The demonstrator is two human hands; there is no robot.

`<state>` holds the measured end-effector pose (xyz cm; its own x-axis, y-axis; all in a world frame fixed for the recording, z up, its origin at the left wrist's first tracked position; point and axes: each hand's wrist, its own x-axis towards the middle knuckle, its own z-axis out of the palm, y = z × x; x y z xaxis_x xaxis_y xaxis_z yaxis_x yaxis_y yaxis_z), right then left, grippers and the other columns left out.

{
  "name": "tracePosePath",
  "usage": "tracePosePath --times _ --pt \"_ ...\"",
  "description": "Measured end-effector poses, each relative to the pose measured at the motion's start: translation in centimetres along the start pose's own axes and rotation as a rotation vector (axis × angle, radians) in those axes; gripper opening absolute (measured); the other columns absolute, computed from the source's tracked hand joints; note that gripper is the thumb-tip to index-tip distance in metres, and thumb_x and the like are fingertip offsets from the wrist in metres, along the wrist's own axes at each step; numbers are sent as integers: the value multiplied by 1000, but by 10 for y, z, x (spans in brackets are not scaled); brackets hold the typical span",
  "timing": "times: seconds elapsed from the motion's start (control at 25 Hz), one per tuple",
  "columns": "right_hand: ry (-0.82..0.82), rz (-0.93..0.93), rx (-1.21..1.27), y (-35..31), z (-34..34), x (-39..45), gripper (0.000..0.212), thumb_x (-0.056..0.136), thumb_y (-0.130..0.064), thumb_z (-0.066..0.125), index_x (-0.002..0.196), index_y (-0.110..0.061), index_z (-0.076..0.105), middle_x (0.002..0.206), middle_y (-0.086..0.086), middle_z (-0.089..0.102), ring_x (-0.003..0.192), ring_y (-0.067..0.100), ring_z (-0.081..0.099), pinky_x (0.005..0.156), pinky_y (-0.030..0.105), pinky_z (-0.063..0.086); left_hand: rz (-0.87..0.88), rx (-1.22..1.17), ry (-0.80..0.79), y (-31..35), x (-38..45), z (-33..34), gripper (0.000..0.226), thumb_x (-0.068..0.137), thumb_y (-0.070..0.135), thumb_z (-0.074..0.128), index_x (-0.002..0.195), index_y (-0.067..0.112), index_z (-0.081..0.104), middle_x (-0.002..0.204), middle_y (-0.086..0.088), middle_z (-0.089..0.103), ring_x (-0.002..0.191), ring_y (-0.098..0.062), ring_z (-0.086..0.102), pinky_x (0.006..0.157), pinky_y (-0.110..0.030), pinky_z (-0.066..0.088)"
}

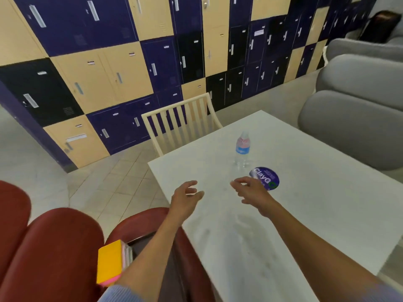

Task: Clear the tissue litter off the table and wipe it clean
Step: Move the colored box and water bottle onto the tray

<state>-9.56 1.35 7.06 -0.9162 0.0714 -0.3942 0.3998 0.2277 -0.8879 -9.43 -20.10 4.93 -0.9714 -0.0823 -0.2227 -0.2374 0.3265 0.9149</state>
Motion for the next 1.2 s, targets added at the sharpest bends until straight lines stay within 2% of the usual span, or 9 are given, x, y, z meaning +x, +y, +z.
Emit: tracePosePath --times 0.24,0.4,0.52,0.64,0.88,0.96,1.04,1.12,1.2 --pt "49 60 98 10 -77 84 27 91 -44 57 98 -18 61 87 3 60 77 17 54 73 31 48 -39 -65 -25 47 68 88 43 86 39 69 124 23 60 105 -1 67 100 -15 63 90 -34 52" --pt "72 29 35 18 -106 153 38 87 -59 53 112 -31 56 109 -1 64 95 17 62 93 41 52 -65 -25 -45 65 125 138 51 86 47 66 131 26 54 119 -2 63 108 -16 60 89 -31 51" --pt "13 0 -7 18 -115 196 55 87 -50 59 135 -31 41 128 3 56 108 19 58 99 41 48 -75 71 -46 74 167 168 59 84 48 67 137 29 46 134 -1 53 115 -17 54 89 -31 49" --pt "-52 -3 -93 19 -117 231 69 84 -43 69 142 -32 33 137 3 48 116 21 53 98 37 46 -54 113 -41 76 203 190 69 80 41 74 140 28 42 141 -1 48 120 -19 51 96 -35 48" --pt "-167 -53 -148 31 -106 276 87 75 -30 79 145 -32 29 142 0 42 125 23 49 104 40 43 63 128 -53 70 239 214 71 72 23 84 133 24 46 130 2 56 107 -13 54 90 -24 45" --pt "-183 -98 -130 35 -100 285 82 74 -27 80 141 -32 34 137 -2 48 122 21 52 101 39 46 86 136 -6 66 242 218 62 71 20 84 124 26 51 117 8 61 102 -13 59 86 -21 48" --pt "-188 -150 -94 34 -94 285 69 77 -19 76 136 -30 42 126 -5 56 114 19 57 88 27 50 115 128 28 64 241 219 57 69 18 85 116 28 54 106 12 63 97 -12 62 80 -19 51" --pt "-188 -184 -76 32 -90 280 59 80 -14 73 131 -28 47 117 -8 61 107 18 61 74 17 47 138 127 41 65 237 218 56 68 17 85 115 26 55 106 9 63 95 -12 62 79 -20 52" --pt "-190 -206 -50 31 -87 275 55 81 -15 72 129 -28 49 114 -9 62 104 16 62 72 14 45 134 141 52 67 231 213 57 68 19 85 115 28 55 104 12 62 92 -8 61 74 -14 49"
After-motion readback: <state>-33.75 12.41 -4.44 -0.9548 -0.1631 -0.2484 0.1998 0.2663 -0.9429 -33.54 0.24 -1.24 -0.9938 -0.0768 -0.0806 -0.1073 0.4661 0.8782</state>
